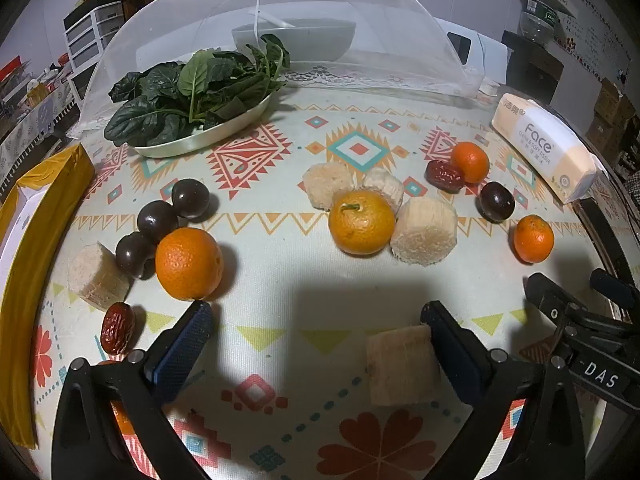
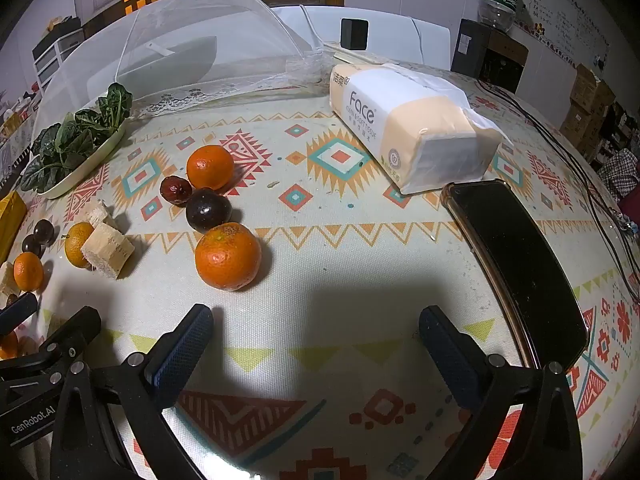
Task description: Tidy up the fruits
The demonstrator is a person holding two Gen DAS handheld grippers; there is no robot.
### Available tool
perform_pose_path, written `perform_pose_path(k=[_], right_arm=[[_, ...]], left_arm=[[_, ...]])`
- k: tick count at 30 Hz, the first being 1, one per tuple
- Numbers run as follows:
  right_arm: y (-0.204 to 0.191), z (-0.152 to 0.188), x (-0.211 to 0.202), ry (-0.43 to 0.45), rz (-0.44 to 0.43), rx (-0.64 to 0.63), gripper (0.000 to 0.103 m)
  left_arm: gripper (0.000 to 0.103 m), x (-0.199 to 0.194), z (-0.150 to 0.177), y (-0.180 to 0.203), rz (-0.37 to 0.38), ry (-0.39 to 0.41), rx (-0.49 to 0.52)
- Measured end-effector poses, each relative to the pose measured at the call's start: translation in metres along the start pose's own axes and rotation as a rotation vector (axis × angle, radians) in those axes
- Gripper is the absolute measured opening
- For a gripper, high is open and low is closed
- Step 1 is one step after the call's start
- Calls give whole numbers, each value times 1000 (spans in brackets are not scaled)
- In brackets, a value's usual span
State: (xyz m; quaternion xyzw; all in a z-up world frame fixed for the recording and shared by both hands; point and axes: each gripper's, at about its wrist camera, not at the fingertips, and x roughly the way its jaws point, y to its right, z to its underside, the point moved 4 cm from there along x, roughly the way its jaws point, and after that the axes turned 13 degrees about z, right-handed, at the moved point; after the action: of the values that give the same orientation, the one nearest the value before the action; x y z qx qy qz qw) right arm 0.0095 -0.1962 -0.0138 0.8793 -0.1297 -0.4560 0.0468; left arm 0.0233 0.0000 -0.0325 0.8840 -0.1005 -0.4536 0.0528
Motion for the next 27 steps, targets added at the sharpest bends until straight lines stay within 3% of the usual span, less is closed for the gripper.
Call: perform_pose_path(k=[23,27], right_arm=[[0,0,0,0,-1,0,103],[0,0,0,0,-1,0,103]], left_arm=[[103,0,0,0,-1,1,0],[103,2,-1,1,-28,11,-39]])
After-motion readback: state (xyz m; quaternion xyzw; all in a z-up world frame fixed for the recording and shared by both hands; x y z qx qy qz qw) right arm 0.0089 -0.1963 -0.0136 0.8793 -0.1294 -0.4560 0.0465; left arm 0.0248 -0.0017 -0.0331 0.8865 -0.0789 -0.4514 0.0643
